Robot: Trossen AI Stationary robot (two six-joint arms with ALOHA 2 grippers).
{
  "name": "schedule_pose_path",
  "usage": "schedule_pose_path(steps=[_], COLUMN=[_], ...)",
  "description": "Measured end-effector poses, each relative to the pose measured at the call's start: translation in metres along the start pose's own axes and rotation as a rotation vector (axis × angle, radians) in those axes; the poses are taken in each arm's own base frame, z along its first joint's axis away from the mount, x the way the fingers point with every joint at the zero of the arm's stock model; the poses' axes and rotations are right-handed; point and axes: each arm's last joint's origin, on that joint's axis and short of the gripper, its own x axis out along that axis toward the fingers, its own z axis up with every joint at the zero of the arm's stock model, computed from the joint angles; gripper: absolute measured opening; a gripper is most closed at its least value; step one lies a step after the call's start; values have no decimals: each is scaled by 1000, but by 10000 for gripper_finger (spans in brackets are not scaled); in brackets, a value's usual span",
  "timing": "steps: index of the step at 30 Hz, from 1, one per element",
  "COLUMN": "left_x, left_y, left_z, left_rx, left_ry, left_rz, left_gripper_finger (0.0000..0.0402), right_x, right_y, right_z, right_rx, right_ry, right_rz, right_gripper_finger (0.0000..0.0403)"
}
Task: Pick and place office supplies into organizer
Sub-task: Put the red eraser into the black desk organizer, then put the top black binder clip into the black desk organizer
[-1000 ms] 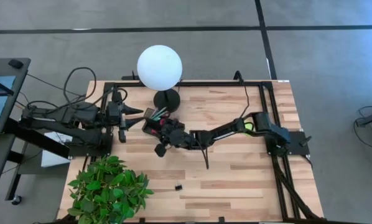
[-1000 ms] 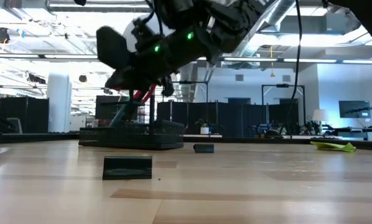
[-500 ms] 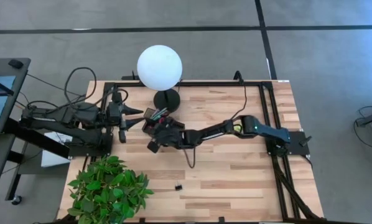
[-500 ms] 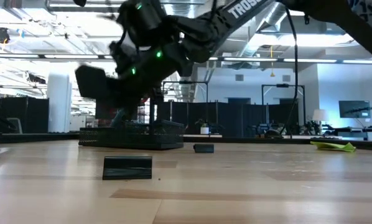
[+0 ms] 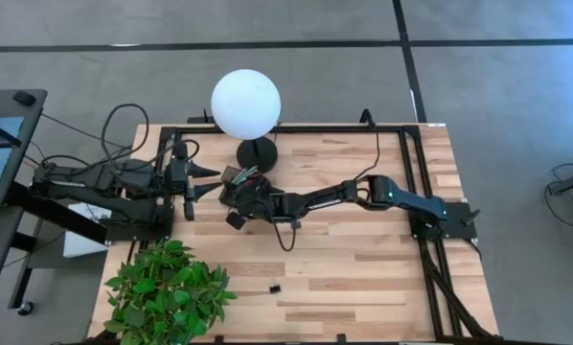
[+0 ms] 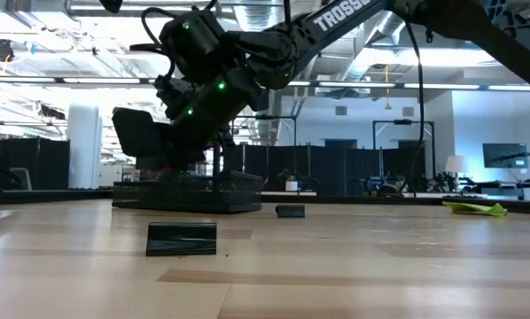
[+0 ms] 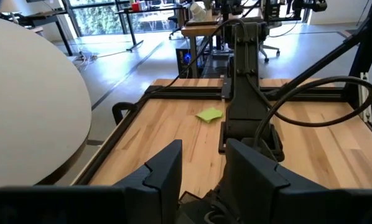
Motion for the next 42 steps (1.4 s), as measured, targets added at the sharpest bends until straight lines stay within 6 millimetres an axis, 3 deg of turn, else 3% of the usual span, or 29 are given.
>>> schedule_pose_path(steps=[14,22,27,36,39,42], left_x=[0,0,0,0,0,0], left_y=[0,0,0,0,0,0], left_z=[0,-2,-4,-7,-8,-9], left_rx=[-1,-13,-14,-9,-14,-11], left_ry=[0,16,38,73,82,91], left_rz=[0,0,0,0,0,0], left_gripper_finger=[118,118,118,118,118,118], right_x=[2,-1,-7,-3,-8,-19], right_y=[-2,4,8,2,7,18], right_z=[1,-5,-9,-8,1,22], right_rx=[30,-8,-70,-44,-38,-36], right_ry=[9,63,40,61,43,-13], right_rz=[40,93,-64,-6,9,45], right_gripper_finger=[118,140,147,150,152,148])
